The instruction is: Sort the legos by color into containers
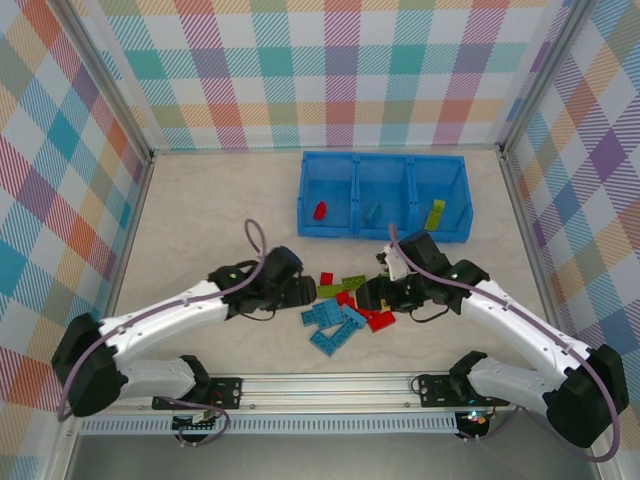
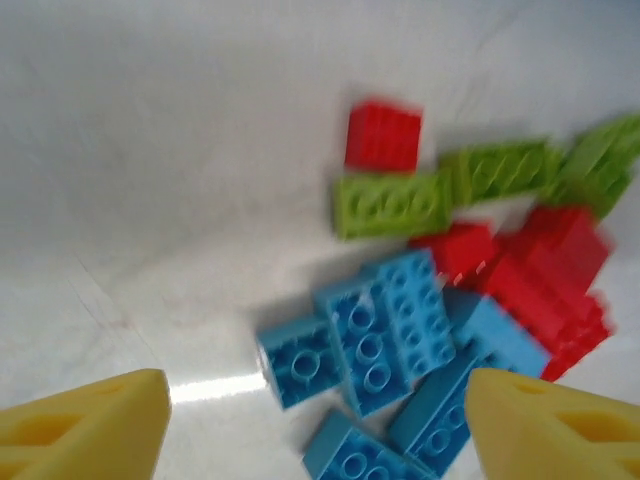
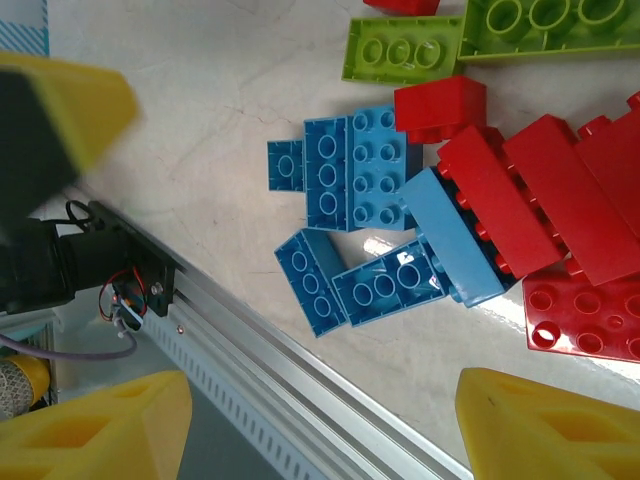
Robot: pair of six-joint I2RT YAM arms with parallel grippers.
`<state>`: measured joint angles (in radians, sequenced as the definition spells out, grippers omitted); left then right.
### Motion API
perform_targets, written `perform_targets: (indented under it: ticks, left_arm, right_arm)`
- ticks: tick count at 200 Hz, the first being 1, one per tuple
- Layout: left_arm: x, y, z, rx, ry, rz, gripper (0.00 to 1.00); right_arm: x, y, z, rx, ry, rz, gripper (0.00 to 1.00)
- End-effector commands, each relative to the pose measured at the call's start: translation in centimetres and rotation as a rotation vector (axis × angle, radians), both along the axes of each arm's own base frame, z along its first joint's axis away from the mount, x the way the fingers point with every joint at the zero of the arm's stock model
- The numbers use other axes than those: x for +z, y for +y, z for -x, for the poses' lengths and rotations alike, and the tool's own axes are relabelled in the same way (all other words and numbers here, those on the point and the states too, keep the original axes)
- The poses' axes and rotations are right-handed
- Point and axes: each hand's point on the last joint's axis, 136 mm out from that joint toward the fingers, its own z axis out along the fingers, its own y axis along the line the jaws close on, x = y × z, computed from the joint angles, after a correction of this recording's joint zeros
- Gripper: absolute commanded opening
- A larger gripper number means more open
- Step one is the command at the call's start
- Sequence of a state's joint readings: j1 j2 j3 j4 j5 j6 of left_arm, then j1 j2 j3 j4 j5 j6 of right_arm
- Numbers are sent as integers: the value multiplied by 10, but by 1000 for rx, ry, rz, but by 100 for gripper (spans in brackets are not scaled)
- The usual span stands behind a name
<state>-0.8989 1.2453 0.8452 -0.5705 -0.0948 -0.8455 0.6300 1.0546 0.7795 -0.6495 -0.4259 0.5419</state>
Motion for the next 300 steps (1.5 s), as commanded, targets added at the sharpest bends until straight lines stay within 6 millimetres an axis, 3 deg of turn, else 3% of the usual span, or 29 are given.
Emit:
perform_targets:
  ticks: [1, 23, 43, 92, 130, 226, 267, 300]
  left_arm:
    - [-21, -6, 9, 110, 81, 7, 59]
    - [-41, 1, 13, 135, 106, -49, 36]
    - [-49, -1, 14, 127, 113, -45, 28]
    - [-64, -8, 17, 80, 147, -55, 27]
    - [-73, 4, 19, 95, 152, -112, 21]
    - [-93, 9, 25, 84, 183, -146, 18]
    - [-87, -6, 18, 76, 143, -54, 20]
    - [-57, -21, 10, 46, 32, 90, 21]
  right_arm:
    - [-3, 1, 4, -2, 23, -1, 71]
    - [0, 0, 1, -12, 8, 1, 71]
    - [-1, -3, 2, -20, 4, 10, 71]
    - [-5, -7, 4, -45, 14, 23, 72]
    - [-1, -10, 3, -61, 4, 27, 72]
    - [0, -10, 2, -74, 11, 24, 72]
    - [-2, -12, 5, -76, 18, 27, 72]
    - [-3, -14, 6, -81, 17, 33, 72]
